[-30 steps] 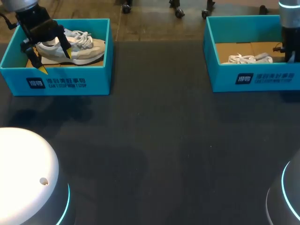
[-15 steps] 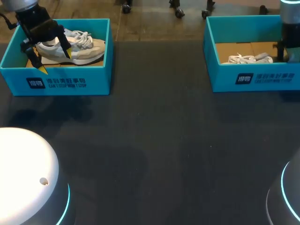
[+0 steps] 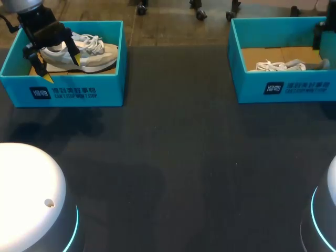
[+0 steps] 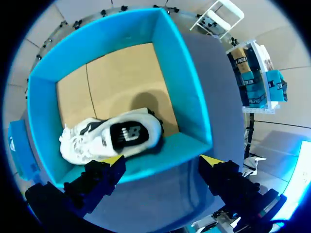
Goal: Take the shoe out of the shoebox, open the shoe tongue, remove and reinsert the insole, then place the shoe into the shoebox
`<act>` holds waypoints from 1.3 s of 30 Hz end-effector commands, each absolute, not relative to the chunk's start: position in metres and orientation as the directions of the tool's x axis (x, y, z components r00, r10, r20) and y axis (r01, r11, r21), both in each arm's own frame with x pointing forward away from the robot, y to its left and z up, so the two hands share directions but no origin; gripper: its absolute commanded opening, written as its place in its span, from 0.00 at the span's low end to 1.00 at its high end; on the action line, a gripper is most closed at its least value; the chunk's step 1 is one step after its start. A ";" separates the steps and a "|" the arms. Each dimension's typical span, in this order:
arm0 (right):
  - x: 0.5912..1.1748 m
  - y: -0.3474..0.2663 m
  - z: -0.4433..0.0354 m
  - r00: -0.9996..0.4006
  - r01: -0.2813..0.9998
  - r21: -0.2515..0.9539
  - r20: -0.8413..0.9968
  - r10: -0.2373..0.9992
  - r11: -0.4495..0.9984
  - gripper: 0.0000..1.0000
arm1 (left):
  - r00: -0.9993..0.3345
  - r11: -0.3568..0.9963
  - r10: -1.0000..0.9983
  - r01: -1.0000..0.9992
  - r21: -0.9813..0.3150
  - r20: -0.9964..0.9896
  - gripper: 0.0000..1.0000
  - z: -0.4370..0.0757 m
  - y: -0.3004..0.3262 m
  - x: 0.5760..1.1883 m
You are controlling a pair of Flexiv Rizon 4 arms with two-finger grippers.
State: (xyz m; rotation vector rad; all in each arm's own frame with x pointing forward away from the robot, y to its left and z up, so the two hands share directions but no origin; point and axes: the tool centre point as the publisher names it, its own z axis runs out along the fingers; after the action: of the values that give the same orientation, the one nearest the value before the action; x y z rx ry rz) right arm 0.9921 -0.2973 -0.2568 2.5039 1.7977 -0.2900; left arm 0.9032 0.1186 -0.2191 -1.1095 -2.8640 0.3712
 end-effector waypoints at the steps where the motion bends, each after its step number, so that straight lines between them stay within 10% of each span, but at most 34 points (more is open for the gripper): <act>1: 0.947 -0.289 -0.229 0.316 0.948 -0.003 -0.127 0.940 -0.319 1.00 | -0.742 0.714 0.670 0.658 -0.237 -0.041 1.00 -0.219 0.119 0.903; 28: 0.881 -0.236 -0.211 0.323 0.946 0.040 -0.104 0.941 -0.320 1.00 | -0.742 0.714 0.670 0.658 -0.237 -0.041 1.00 -0.219 0.119 0.903; 39: 0.881 -0.236 -0.211 0.323 0.946 0.040 -0.104 0.941 -0.320 1.00 | -0.364 0.364 0.931 0.930 -0.056 0.016 1.00 -0.233 0.204 1.039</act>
State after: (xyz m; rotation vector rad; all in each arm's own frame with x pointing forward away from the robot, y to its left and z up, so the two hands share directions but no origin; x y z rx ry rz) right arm 0.8823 -0.2358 -0.2101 2.4789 1.7759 -0.0990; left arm 0.9785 0.1807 -0.2290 -1.5247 -2.7916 0.1330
